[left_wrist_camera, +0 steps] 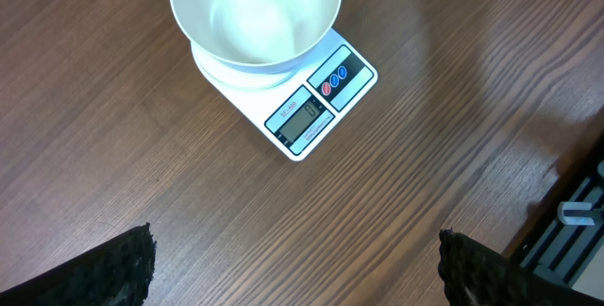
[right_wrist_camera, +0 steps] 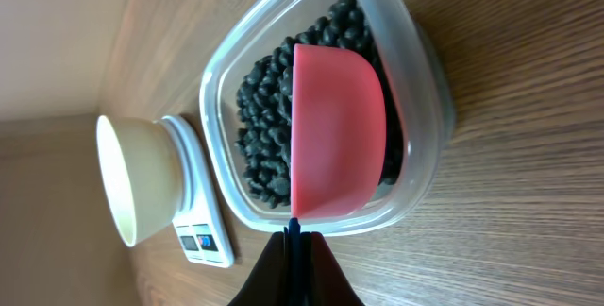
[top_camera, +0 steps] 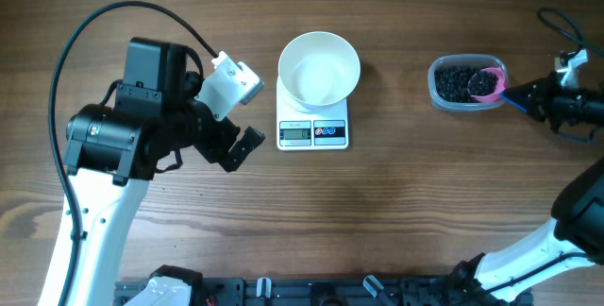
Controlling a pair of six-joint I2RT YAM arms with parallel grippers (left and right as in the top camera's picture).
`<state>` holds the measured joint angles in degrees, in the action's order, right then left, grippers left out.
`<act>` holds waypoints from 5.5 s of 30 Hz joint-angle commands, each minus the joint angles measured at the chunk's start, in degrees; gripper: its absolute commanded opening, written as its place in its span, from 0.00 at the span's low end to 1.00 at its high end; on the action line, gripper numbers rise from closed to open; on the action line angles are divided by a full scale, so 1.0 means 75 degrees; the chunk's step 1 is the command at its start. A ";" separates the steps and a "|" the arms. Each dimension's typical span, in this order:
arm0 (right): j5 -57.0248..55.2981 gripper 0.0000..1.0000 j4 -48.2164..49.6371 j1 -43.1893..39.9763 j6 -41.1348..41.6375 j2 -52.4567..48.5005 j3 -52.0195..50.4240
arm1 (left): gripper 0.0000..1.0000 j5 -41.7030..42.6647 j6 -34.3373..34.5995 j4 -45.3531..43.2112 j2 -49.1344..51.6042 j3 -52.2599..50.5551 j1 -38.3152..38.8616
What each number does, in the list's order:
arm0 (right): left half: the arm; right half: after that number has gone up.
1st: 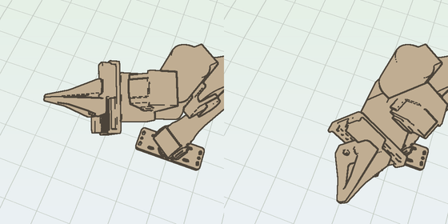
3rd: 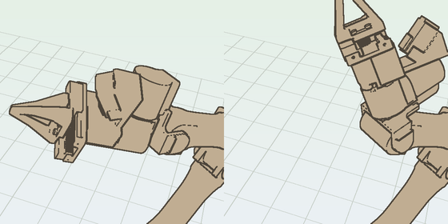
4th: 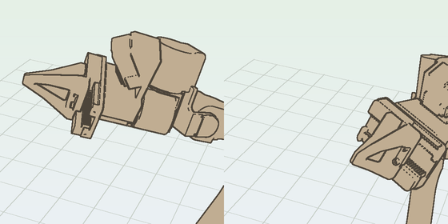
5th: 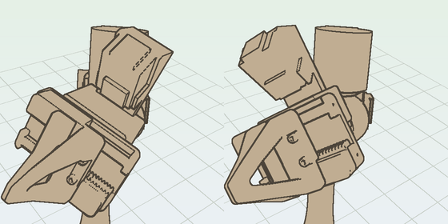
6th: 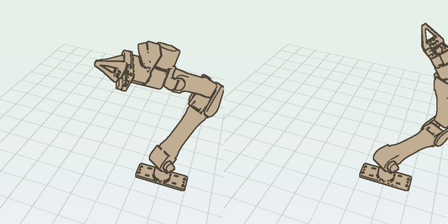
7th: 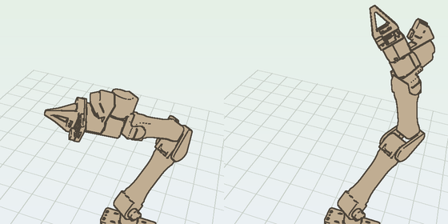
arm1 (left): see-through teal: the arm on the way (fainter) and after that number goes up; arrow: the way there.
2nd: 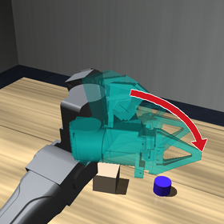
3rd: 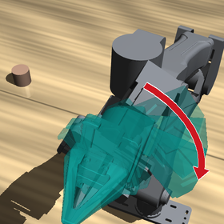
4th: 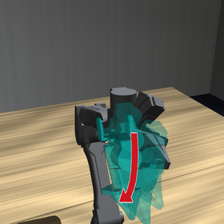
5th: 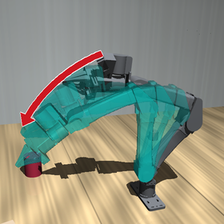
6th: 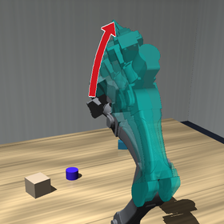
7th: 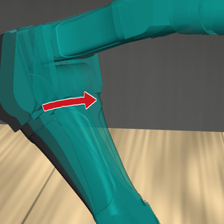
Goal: Scoop item into bowl and weigh 150g on scale
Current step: 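Dip the scoop into the black beans with the right gripper, then move the filled scoop over the white bowl and pour beans in, then return the empty scoop with the right gripper to the bean tub, then scoop more black beans from the tub with the right gripper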
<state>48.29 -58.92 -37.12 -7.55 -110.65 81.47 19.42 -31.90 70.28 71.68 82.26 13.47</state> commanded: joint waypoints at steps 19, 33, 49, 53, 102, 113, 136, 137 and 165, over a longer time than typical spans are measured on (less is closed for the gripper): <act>0.2734 0.04 -0.1393 0.0079 -0.1055 -0.0058 -0.0076 | 1.00 0.0006 -0.0119 -0.0003 0.0038 0.0134 -0.0050; 0.3147 0.04 -0.0796 0.3346 0.0501 0.1813 -0.0076 | 1.00 0.0009 -0.0117 -0.0003 0.0038 0.0134 -0.0050; -0.0740 0.04 0.2401 0.6088 0.2022 0.1795 -0.0076 | 1.00 0.0009 -0.0117 -0.0003 0.0038 0.0134 -0.0050; -0.1064 0.04 0.2553 0.6129 0.1163 0.1795 -0.0079 | 1.00 0.0009 -0.0119 -0.0003 0.0038 0.0134 -0.0050; -0.6204 0.04 0.2938 0.8378 -0.1944 0.1935 -0.0070 | 1.00 0.0009 -0.0119 -0.0003 0.0038 0.0134 -0.0050; -0.7236 0.04 0.2955 0.8827 -0.1087 0.2136 -0.0055 | 1.00 0.0006 -0.0117 -0.0003 0.0038 0.0134 -0.0050; -0.9763 0.04 0.0038 0.5359 0.0431 0.1716 -0.0166 | 1.00 0.0009 -0.0119 -0.0003 0.0038 0.0134 -0.0050; -0.9786 0.04 0.0114 0.5359 0.0428 0.1533 -0.0166 | 1.00 0.0009 -0.0119 -0.0003 0.0038 0.0134 -0.0050; -0.5222 0.04 0.0463 0.4386 -0.0341 0.0283 0.0501 | 1.00 0.0006 -0.0117 -0.0003 0.0038 0.0134 -0.0050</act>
<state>-6.63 -54.52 -2.76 -10.13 -106.89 84.05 19.40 -31.88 70.30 71.79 82.37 13.47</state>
